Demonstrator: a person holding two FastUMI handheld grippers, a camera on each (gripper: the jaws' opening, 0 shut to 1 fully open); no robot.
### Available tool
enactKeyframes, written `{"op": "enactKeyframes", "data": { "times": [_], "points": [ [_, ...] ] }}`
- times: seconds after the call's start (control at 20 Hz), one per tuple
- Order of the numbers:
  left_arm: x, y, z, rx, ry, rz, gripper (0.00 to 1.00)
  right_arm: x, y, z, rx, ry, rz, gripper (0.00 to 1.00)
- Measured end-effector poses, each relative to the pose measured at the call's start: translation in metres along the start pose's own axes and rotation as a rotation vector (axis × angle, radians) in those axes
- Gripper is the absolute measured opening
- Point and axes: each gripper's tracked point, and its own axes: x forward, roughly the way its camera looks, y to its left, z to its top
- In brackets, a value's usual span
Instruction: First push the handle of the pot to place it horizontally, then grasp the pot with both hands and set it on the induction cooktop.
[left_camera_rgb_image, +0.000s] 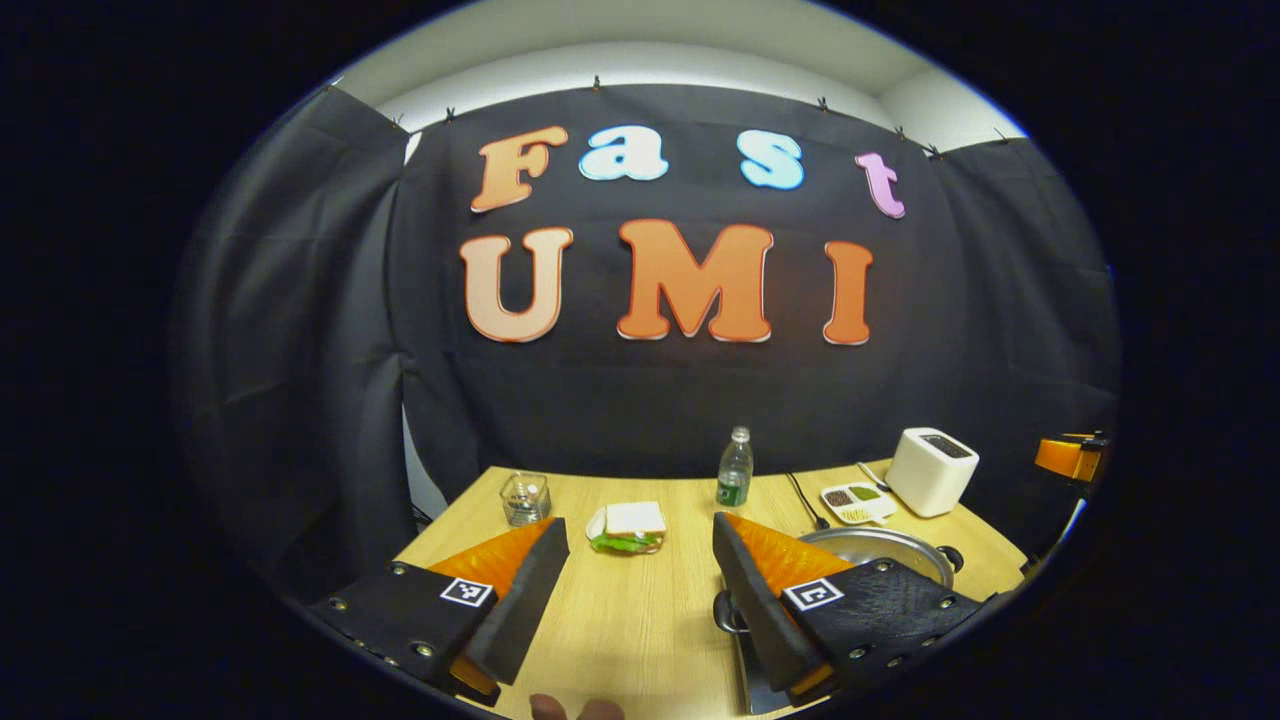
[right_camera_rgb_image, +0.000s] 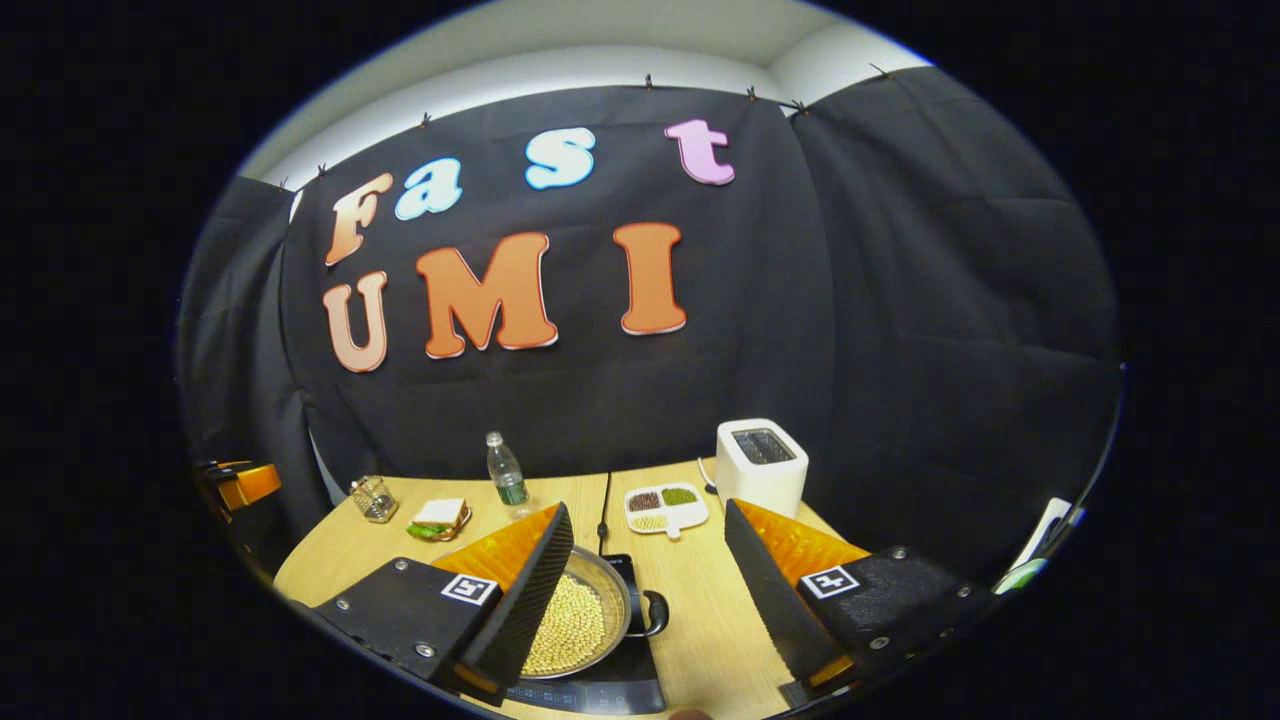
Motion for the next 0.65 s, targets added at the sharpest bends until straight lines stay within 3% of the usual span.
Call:
{"op": "enactKeyframes", "data": {
  "times": [0.25, 0.4, 0.5, 0.65],
  "points": [
    [-0.060, 0.024, 0.070, -0.017, -0.124, 0.017, 0.90, -0.047, -0.007, 0.057, -0.007, -0.110, 0.024, 0.95],
    [-0.090, 0.048, 0.104, 0.041, -0.220, 0.074, 0.89, -0.069, -0.009, 0.075, -0.019, -0.155, 0.030, 0.94],
    [-0.107, 0.056, 0.111, 0.056, -0.258, 0.110, 0.88, -0.079, -0.010, 0.080, -0.031, -0.173, 0.032, 0.94],
    [-0.117, 0.046, 0.105, 0.013, -0.250, 0.066, 0.89, -0.087, -0.012, 0.085, -0.035, -0.196, 0.029, 0.94]
  ]
}}
